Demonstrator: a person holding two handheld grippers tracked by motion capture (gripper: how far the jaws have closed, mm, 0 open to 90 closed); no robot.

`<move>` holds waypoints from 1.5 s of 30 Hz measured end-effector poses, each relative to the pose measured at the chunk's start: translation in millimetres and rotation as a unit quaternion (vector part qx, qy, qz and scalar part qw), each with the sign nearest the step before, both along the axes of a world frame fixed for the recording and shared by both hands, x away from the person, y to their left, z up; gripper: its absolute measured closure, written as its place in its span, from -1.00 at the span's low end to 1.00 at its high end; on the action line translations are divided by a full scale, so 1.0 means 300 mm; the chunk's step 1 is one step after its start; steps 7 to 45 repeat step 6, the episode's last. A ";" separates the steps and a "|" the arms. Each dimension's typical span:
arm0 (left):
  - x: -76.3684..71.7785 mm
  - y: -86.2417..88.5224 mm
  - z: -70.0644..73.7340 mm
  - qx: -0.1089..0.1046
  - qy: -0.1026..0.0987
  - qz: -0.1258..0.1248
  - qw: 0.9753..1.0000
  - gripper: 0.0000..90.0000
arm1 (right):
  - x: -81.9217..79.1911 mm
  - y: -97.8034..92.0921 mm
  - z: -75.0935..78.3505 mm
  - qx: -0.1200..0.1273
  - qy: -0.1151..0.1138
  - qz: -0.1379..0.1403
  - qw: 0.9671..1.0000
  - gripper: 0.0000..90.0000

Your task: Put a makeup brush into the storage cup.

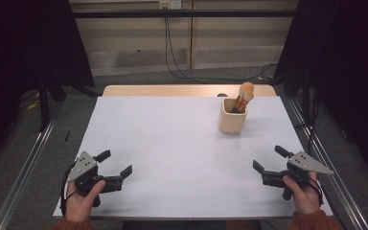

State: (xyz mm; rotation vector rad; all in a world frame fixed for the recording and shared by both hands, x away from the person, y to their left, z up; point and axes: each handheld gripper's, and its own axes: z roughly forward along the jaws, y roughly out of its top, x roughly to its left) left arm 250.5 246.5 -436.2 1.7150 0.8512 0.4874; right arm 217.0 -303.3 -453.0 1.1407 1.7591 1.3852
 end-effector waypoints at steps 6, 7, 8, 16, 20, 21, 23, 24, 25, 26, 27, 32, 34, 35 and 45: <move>0.000 0.004 0.001 0.000 -0.001 0.003 1.000 -0.94 | 0.004 -0.001 -0.001 0.001 0.004 0.003 1.000 -0.98; 0.000 0.004 0.001 0.000 -0.001 0.003 1.000 -0.94 | 0.004 -0.001 -0.001 0.001 0.004 0.003 1.000 -0.98; 0.000 0.004 0.001 0.000 -0.001 0.003 1.000 -0.94 | 0.004 -0.001 -0.001 0.001 0.004 0.003 1.000 -0.98; 0.000 0.004 0.001 0.000 -0.001 0.003 1.000 -0.94 | 0.004 -0.001 -0.001 0.001 0.004 0.003 1.000 -0.98; 0.000 0.004 0.001 0.000 -0.001 0.003 1.000 -0.94 | 0.004 -0.001 -0.001 0.001 0.004 0.003 1.000 -0.98; 0.000 0.004 0.001 0.000 -0.001 0.003 1.000 -0.94 | 0.004 -0.001 -0.001 0.001 0.004 0.003 1.000 -0.98; 0.000 0.004 0.001 0.000 -0.001 0.003 1.000 -0.94 | 0.004 -0.001 -0.001 0.001 0.004 0.003 1.000 -0.98; 0.000 0.004 0.001 0.000 -0.001 0.003 1.000 -0.94 | 0.004 -0.001 -0.001 0.001 0.004 0.003 1.000 -0.98; 0.000 0.004 0.001 0.000 -0.001 0.003 1.000 -0.94 | 0.004 -0.001 -0.001 0.001 0.004 0.003 1.000 -0.98; 0.000 0.004 0.001 0.000 -0.001 0.003 1.000 -0.94 | 0.004 -0.001 -0.001 0.001 0.004 0.003 1.000 -0.98; 0.000 0.004 0.001 0.000 -0.001 0.003 1.000 -0.94 | 0.004 -0.001 -0.001 0.001 0.004 0.003 1.000 -0.98; 0.000 0.004 0.001 0.000 -0.001 0.003 1.000 -0.94 | 0.004 -0.001 -0.001 0.001 0.004 0.003 1.000 -0.98; 0.000 0.004 0.001 0.000 -0.001 0.003 1.000 -0.94 | 0.004 -0.001 -0.001 0.001 0.004 0.003 1.000 -0.98; 0.000 0.004 0.001 0.000 -0.001 0.003 1.000 -0.94 | 0.004 -0.001 -0.001 0.001 0.004 0.003 1.000 -0.98; 0.000 0.004 0.001 0.000 -0.001 0.003 1.000 -0.94 | 0.004 -0.001 -0.001 0.001 0.004 0.003 1.000 -0.98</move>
